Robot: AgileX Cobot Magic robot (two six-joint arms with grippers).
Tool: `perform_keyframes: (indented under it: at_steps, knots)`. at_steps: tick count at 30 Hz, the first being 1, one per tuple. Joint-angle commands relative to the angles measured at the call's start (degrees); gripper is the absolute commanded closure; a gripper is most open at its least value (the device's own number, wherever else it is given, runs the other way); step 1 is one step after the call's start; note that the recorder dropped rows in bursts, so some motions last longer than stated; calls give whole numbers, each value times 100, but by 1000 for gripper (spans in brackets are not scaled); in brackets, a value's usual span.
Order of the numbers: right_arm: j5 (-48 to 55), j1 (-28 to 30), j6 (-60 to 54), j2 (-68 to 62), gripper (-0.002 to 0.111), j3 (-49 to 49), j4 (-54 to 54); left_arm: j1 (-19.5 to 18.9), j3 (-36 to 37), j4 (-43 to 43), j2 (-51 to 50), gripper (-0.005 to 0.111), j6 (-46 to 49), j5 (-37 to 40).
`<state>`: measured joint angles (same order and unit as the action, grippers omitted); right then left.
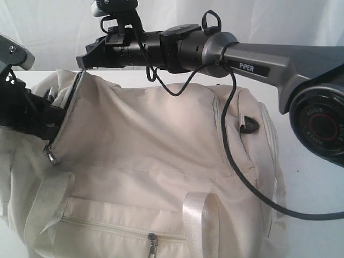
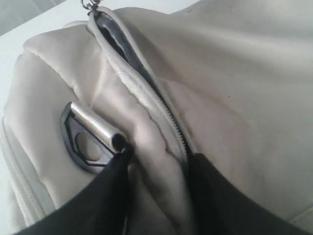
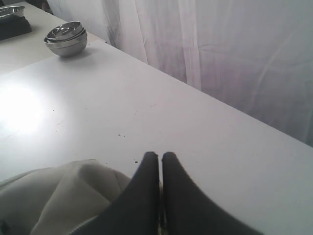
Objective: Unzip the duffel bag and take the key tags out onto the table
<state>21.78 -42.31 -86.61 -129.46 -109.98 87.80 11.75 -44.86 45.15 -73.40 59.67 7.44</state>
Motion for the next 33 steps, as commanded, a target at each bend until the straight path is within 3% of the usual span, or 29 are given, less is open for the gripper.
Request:
perform_keyframes:
  at_steps: [1,4,13,18,27,33]
  knots:
    - [-29,65,-10,76,108,-16,-24,32,-37,92,15,88,19,105]
    - [-106,65,-10,76,108,-16,-49,32,-37,92,15,107,19,107]
    - [-442,88,-10,76,108,-16,-147,32,-37,92,264,107,-469,-27]
    - [-489,202,537,76,108,-6,-200,6,-37,92,651,107,-592,-30]
    - [210,428,1380,80,108,5,-1221,-630,-26,22,1269,107,-1068,704]
    - [473,472,1825,90,108,5,-1914,-947,382,6,1569,107,-1241,801]
